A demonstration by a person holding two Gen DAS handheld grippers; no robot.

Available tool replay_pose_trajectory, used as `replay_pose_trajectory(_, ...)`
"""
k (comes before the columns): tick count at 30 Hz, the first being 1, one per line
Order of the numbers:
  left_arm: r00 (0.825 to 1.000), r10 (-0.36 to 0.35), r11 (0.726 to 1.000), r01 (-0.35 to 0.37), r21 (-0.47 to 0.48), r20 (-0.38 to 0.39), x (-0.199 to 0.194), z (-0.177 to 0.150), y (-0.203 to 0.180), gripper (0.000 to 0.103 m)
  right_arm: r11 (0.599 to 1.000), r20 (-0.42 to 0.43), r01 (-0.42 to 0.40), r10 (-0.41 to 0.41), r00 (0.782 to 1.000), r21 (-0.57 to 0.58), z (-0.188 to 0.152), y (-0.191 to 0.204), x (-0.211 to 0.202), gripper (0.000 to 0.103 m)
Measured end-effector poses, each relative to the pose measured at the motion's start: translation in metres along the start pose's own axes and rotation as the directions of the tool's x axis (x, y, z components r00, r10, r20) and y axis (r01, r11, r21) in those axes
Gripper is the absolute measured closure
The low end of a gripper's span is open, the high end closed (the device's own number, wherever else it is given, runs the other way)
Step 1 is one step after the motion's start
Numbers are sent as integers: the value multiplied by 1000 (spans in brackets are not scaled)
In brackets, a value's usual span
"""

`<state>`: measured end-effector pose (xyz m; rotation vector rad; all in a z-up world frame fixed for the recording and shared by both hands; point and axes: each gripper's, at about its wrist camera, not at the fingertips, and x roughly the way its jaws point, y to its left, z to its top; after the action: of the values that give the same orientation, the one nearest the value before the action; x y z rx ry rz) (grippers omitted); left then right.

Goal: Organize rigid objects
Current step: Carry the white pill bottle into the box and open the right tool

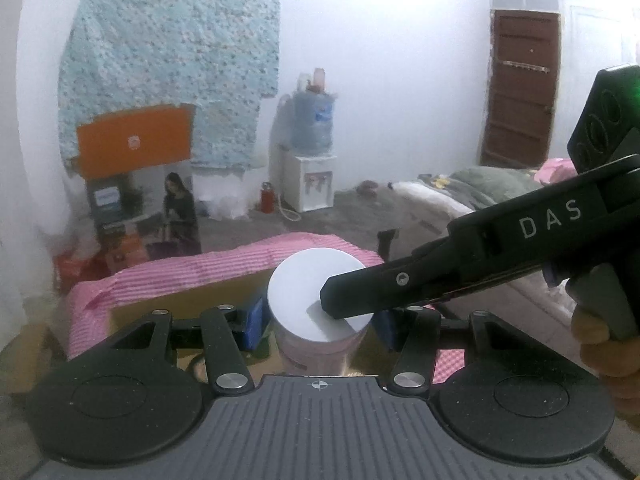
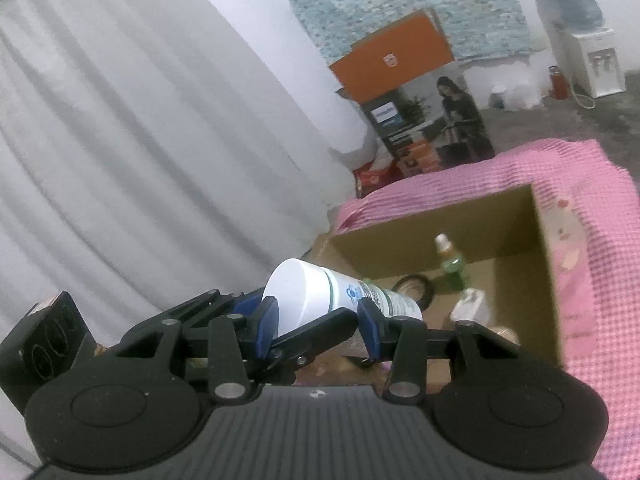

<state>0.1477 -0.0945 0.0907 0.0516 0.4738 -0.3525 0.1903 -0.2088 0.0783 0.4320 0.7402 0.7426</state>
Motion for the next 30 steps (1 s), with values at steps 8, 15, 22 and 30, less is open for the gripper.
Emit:
replay_pose_trajectory(8,997,-45,999,43,-29,-66,47,20,5,50,997,-30,36,-34,999,67,37,-43,12,56)
replay_pose_trajectory(15,990,-51,998,47,-35,-131,83,29,8,50,993,-68,51,-43,997,111,63,-77,29,56)
replay_pose_trajectory(22,977,-56,998,49,-43,-204,120,23,13,50,986,-105,71,-56,993,152,68,-110,53,56)
replay_pose_trajectory(30,952,-70,996,52,-68,-298,159,11,15,50,978,-154,111,-84,985,177,67,-145,81,55)
